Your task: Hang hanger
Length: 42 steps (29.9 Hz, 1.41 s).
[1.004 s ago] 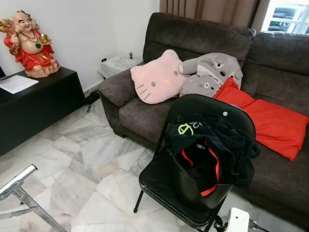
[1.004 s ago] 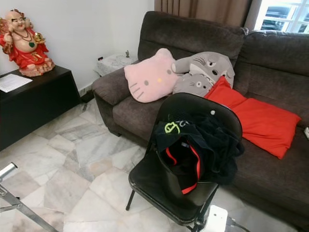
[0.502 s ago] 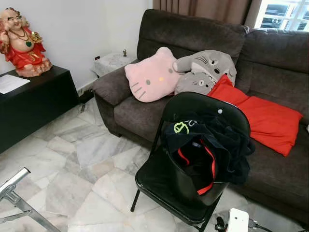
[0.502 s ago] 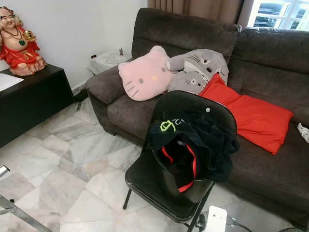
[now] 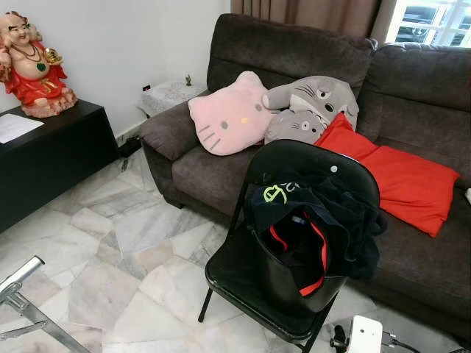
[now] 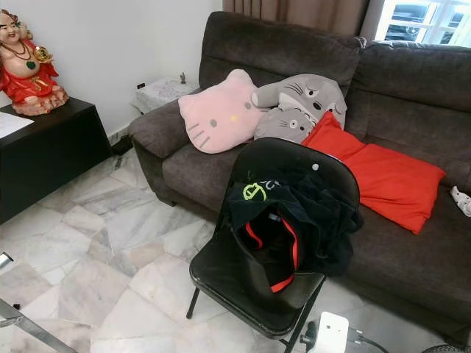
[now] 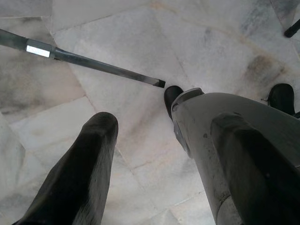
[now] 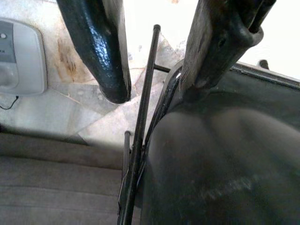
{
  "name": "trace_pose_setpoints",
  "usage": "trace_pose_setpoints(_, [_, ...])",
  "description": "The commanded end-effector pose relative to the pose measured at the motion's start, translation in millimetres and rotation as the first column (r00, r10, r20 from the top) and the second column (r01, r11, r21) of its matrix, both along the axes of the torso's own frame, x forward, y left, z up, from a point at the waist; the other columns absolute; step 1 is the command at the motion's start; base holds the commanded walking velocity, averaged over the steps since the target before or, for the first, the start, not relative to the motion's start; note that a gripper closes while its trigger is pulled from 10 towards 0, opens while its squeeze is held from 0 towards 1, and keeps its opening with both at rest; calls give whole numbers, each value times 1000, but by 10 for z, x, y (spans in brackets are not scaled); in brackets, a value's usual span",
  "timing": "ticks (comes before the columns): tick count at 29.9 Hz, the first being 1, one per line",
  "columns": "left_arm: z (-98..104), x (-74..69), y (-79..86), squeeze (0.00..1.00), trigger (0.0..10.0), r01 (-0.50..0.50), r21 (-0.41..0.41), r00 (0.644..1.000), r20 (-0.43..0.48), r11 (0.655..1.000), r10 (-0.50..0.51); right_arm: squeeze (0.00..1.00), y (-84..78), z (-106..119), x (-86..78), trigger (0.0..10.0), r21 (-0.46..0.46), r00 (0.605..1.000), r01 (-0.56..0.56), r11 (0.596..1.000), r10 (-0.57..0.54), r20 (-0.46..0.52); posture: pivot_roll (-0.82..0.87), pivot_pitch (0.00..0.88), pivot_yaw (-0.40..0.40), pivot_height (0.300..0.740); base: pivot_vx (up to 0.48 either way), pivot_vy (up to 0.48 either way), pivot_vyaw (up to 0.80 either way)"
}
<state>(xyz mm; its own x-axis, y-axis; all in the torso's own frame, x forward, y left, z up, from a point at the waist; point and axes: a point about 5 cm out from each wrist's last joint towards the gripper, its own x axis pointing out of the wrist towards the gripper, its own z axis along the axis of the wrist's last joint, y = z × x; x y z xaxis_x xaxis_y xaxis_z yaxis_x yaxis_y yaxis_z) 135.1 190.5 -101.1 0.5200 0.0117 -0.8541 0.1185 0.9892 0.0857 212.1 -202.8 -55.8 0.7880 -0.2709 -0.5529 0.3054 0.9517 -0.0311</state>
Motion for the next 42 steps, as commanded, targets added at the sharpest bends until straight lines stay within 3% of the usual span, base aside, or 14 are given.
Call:
trace_pose_setpoints(1, [-56, -125, -84, 0, 10000, 30, -22, 998, -57, 999, -32, 0, -13, 13, -3, 10000, -20, 1000, 15, 1000, -14, 17, -95, 9, -15, 740, 0, 0, 0])
trace_pose_setpoints(6, [-59, -134, -82, 0, 10000, 33, -20, 998, -61, 999, -34, 0, -58, 13, -55, 10000, -60, 990, 141, 988, -139, 27, -114, 10, -6, 740, 0, 0, 0])
trace_pose_setpoints(7, [-60, -134, -84, 0, 10000, 39, -20, 997, -63, 999, -40, 0, -265, 245, -53, 10000, -118, 954, 241, 963, -213, 212, -119, 6, -4, 740, 0, 0, 0])
trace_pose_setpoints(8, [-60, -135, -85, 0, 10000, 42, -19, 997, -64, 999, -43, 0, -374, 449, -90, 10000, -152, 917, 293, 944, -233, 324, -119, 6, -4, 740, 0, 0, 0])
trace_pose_setpoints(10, [-60, -133, -87, 0, 10000, 45, -19, 997, -64, 999, -46, 0, -535, 783, -198, 10000, -213, 851, 409, 887, -287, 440, -115, 2, -4, 740, 0, 0, 0])
trace_pose_setpoints(19, [-51, -110, -76, 0, 10000, 43, -16, 998, -55, 999, -44, 0, -683, 1129, -157, 10000, -244, 796, 483, 841, -306, 522, -113, 5, -3, 740, 0, 0, 0])
trace_pose_setpoints(24, [-45, -96, -59, 0, 10000, 41, -13, 998, -53, 999, -42, 0, -612, 1359, -11, 10000, -316, 821, 382, 868, -162, 547, -115, 16, 5, 740, 0, 0, 0])
trace_pose_setpoints(26, [-43, -90, -49, 0, 10000, 41, -11, 998, -54, 999, -42, 0, -497, 1589, 175, 10000, -360, 800, 276, 891, -6, 599, -114, 18, 4, 740, 0, 0, 0])
trace_pose_setpoints(30, [-40, -83, -41, 0, 10000, 37, -10, 998, -52, 999, -37, 0, -391, 1725, 253, 10000, -312, 774, 212, 926, 35, 632, -113, 24, 5, 740, 0, 0, 0])
trace_pose_setpoints(31, [-39, -82, -40, 0, 10000, 37, -10, 998, -52, 999, -37, 0, -385, 1730, 255, 10000, -311, 776, 207, 928, 38, 630, -113, 24, 5, 740, 0, 0, 0])
trace_pose_setpoints(33, [-37, -74, -39, 0, 10000, 38, -10, 998, -50, 999, -39, 0, -277, 1736, 290, 10000, -295, 794, 70, 953, 126, 595, -116, 31, 9, 740, 0, 0, 0])
trace_pose_setpoints(38, [-33, -63, -37, 0, 10000, 40, -9, 998, -49, 999, -40, 0, -231, 1716, 312, 10000, -250, 818, -39, 968, 175, 548, -118, 36, 11, 740, 0, 0, 0])
trace_pose_setpoints(39, [-32, -60, -36, 0, 10000, 40, -9, 998, -49, 999, -41, 0, -229, 1683, 322, 10000, -273, 844, -92, 958, 221, 489, -118, 35, 12, 740, 0, 0, 0])
trace_pose_setpoints(42, [-31, -58, -35, 0, 10000, 41, -9, 998, -48, 999, -41, 12, -249, 1684, 330, 10000, -245, 852, -106, 964, 215, 477, -116, 37, 12, 740, 0, 0, 0])
